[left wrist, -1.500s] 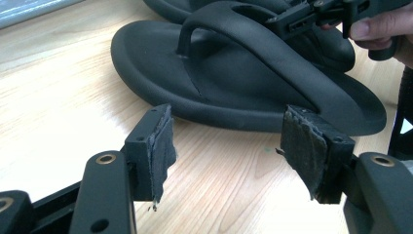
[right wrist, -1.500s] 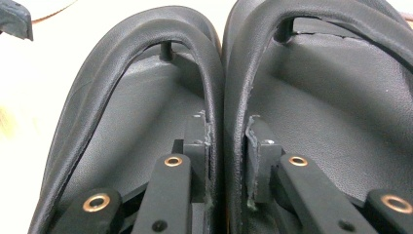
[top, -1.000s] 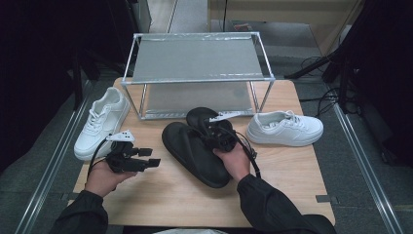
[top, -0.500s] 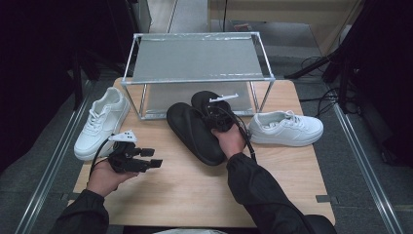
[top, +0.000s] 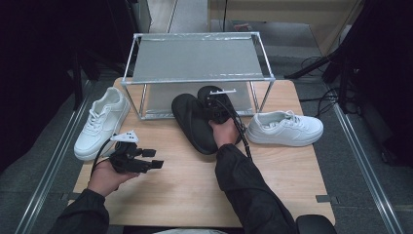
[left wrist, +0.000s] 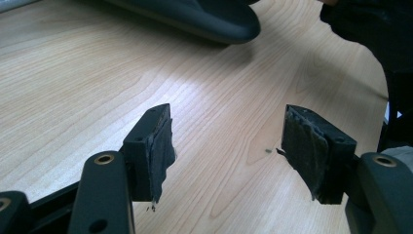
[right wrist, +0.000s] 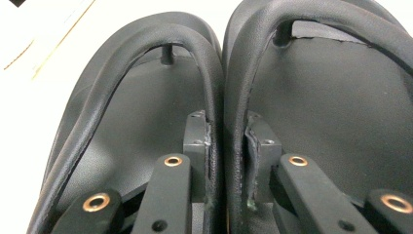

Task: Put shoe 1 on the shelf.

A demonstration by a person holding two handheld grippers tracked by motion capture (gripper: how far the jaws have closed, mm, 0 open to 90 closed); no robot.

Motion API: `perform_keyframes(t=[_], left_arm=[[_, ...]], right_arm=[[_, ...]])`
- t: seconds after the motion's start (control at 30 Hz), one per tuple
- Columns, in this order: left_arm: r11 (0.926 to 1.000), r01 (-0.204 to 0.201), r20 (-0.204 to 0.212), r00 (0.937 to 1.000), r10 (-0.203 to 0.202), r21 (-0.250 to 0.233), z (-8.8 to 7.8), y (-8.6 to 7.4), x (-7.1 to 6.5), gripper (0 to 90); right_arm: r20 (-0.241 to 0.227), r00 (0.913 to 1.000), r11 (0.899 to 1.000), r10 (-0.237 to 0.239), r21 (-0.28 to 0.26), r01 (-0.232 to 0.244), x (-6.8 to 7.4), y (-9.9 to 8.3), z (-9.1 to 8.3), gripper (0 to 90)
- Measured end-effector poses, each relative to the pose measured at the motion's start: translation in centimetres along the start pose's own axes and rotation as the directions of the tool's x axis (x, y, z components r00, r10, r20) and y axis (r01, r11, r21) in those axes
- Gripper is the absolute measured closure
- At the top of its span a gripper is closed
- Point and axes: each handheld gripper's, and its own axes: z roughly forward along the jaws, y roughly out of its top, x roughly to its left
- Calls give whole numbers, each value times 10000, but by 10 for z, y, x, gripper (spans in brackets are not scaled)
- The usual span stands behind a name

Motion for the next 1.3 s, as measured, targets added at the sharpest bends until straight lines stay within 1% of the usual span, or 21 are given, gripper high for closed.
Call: perform_keyframes(t=[0.13, 0.2, 0.23, 0.3, 0.37, 0.4, 0.47, 0.53, 0.63, 0.67, 0.7, 0.73, 0.77, 0.8, 0.9, 1.0, 1.1, 1.13, 1.17, 1.2, 1.3], left_arm=[[10000, -6, 7, 10000, 6, -57, -1, 0, -1, 361], [10000, -4, 21, 10000, 4, -63, -1, 0, 0, 362], [10000, -8, 24, 10000, 8, -66, -1, 0, 0, 361], [10000, -4, 22, 10000, 4, -52, -1, 0, 0, 362], [10000, 7, 28, 10000, -7, -33, 0, 0, 0, 361], [10000, 32, 49, 10000, -32, -16, 0, 0, 0, 362], [10000, 22, 96, 10000, -22, -28, -1, 1, -1, 364], [10000, 11, 120, 9999, -11, -58, -1, 1, -2, 367], [10000, 1, 99, 10000, 0, -58, -1, 1, -2, 367], [10000, 3, 85, 10000, -3, -61, -1, 1, -2, 368], [10000, 18, 83, 10000, -17, -75, -1, 1, -1, 368], [10000, 5, 76, 10000, -4, -98, -2, 1, -2, 368], [9999, -1, 80, 10000, 2, -108, -2, 1, -2, 368], [9999, 6, 68, 10000, -6, -102, -1, 2, -2, 368], [10000, 3, 38, 10000, -3, -59, 0, 2, -2, 368], [10000, -50, 34, 10000, 51, -73, 1, 3, -1, 371], [9999, -70, 49, 10000, 70, -119, 2, 5, -1, 374], [9998, -109, 30, 9999, 109, -160, 2, 6, -1, 392], [9998, -174, 20, 9998, 174, -139, 2, 7, -1, 431], [9991, -404, -123, 9991, 402, -152, 3, 9, -1, 477], [9989, -431, -135, 9990, 429, -156, 4, 13, 0, 542]], right_arm=[[128, 9999, 9997, 79, -245, -76, 2, 3, 6, 758], [209, 9996, 9998, 213, -62, -212, 2, 3, 9, 736], [246, 9994, 9996, 257, -73, -256, 2, 2, 10, 724], [121, 9997, 9997, 233, -60, -233, 2, 2, 10, 677], [-66, 10000, 10000, 51, 12, -51, 3, 2, 11, 632], [-139, 9999, 10000, -73, 46, 73, 3, 2, 11, 630], [-88, 9997, 9997, -209, 148, 210, 4, 2, 10, 620], [-149, 9998, 9998, -160, 145, 162, 3, 3, 9, 605], [-172, 9996, 9996, -209, 185, 212, 2, 3, 5, 544], [-245, 9996, 9996, -122, 235, 127, 1, 3, 4, 528], [-523, 9986, 9993, 125, 347, -107, 1, 3, 1, 519], [-577, 9983, 9992, 127, 387, -104, 0, 3, -1, 516], [-536, 9984, 9990, -153, 422, 176, 1, 2, -6, 520], [-561, 9981, 9987, -273, 403, 296, 1, 2, -9, 522], [-707, 9969, 9989, -333, 301, 355, 1, 0, -21, 519], [-856, 9947, 9977, -570, 308, 598, 2, -6, -33, 528], [-1010, 9929, 9976, -631, 208, 655, 2, -10, -40, 530], [-1172, 9905, 9972, -718, 139, 740, 3, -14, -46, 536], [-1214, 9888, 9958, -870, 164, 896, 3, -17, -50, 537], [-1301, 9860, 9943, -1040, 102, 1062, 4, -22, -57, 541], [-1763, 9779, 9930, -1124, 160, 1170, 4, -32, -67, 538]])
